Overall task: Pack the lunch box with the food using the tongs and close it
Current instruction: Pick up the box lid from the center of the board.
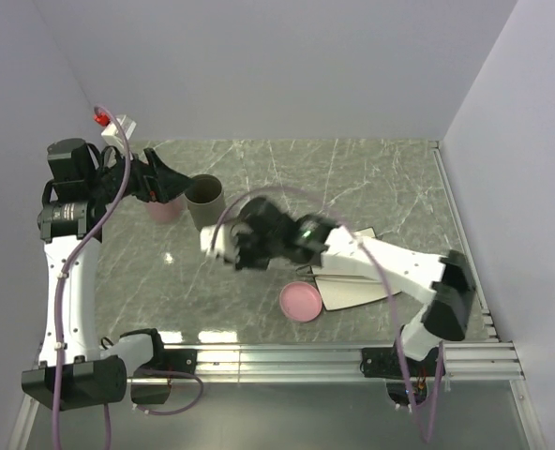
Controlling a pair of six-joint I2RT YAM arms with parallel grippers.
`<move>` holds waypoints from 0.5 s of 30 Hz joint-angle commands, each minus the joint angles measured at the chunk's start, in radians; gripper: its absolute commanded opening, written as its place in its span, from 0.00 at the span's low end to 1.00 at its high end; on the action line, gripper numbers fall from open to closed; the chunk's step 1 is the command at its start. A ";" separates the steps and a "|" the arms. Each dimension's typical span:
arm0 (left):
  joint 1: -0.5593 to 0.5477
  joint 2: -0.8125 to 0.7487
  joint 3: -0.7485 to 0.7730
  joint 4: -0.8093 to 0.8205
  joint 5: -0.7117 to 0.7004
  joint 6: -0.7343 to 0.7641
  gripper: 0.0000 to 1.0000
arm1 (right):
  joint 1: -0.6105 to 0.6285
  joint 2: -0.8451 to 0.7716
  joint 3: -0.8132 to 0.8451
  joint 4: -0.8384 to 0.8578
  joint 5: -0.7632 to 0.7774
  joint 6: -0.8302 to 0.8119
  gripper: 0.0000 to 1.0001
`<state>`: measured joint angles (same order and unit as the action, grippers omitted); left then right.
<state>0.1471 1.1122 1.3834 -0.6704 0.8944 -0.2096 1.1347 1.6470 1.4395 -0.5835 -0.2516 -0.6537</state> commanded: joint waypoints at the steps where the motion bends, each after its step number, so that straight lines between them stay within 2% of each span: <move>1: 0.002 -0.067 -0.047 0.225 0.118 -0.155 0.97 | -0.108 -0.142 0.085 0.033 -0.150 0.141 0.00; 3: 0.003 -0.087 -0.087 0.306 0.141 -0.244 0.97 | -0.223 -0.188 0.107 0.062 -0.277 0.241 0.00; 4: 0.002 -0.107 -0.102 0.406 0.164 -0.275 0.97 | -0.268 -0.209 0.126 0.077 -0.328 0.285 0.00; 5: 0.003 -0.117 -0.136 0.458 0.173 -0.340 0.97 | -0.344 -0.217 0.134 0.120 -0.424 0.381 0.00; 7: 0.003 -0.141 -0.173 0.576 0.186 -0.414 0.97 | -0.421 -0.248 0.133 0.183 -0.523 0.487 0.00; 8: 0.003 -0.144 -0.203 0.662 0.178 -0.492 0.97 | -0.484 -0.259 0.119 0.276 -0.563 0.597 0.00; 10: 0.002 -0.127 -0.225 0.716 0.176 -0.568 0.96 | -0.530 -0.294 0.070 0.387 -0.649 0.719 0.00; 12: 0.000 -0.118 -0.248 0.796 0.182 -0.687 0.94 | -0.596 -0.309 0.029 0.557 -0.713 0.909 0.00; 13: -0.001 -0.127 -0.297 0.863 0.179 -0.780 0.94 | -0.621 -0.305 0.021 0.597 -0.744 1.054 0.00; 15: -0.014 -0.168 -0.348 1.044 0.149 -0.833 0.95 | -0.676 -0.297 -0.020 0.790 -0.775 1.217 0.00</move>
<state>0.1448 0.9825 1.0988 0.0631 1.0481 -0.8207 0.5167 1.3594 1.4628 -0.1184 -0.8703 0.1764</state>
